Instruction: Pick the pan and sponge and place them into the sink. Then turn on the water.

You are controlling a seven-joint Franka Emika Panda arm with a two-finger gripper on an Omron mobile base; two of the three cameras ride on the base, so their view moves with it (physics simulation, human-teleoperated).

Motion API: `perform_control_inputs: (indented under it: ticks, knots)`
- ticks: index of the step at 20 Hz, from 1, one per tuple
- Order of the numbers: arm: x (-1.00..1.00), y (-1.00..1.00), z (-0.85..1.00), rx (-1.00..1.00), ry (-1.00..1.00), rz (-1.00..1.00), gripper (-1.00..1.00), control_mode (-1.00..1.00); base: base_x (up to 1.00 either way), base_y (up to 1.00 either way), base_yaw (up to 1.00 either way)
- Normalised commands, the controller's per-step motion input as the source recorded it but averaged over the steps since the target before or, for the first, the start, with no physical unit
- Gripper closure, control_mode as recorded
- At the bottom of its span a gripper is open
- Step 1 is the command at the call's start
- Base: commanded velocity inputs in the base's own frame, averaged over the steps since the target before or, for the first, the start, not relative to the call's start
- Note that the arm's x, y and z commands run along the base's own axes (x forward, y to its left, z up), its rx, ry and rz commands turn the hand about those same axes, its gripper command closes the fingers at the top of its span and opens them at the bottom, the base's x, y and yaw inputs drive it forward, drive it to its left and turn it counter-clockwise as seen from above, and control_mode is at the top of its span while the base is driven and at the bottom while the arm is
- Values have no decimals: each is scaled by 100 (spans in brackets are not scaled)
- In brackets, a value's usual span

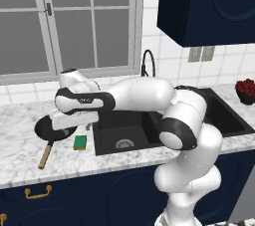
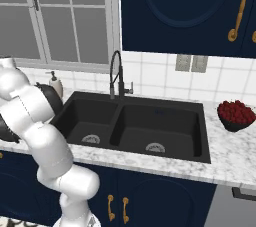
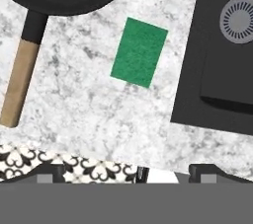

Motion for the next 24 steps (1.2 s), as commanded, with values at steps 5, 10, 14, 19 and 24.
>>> perform_control_inputs:
  ticks: [5,10,14,19,24]
  knots:
    - [0,23,-51,0,0,0,-100,-100,0,0,0]
    - [0,47,-22,0,0,0,-100,-100,0,0,0]
    - [0,70,0,0,0,0,-100,-100,0,0,0]
    - [0,67,0,0,0,0,-100,-100,0,0,0]
    - [0,49,-1,0,8,0,-100,-100,0,0,0]
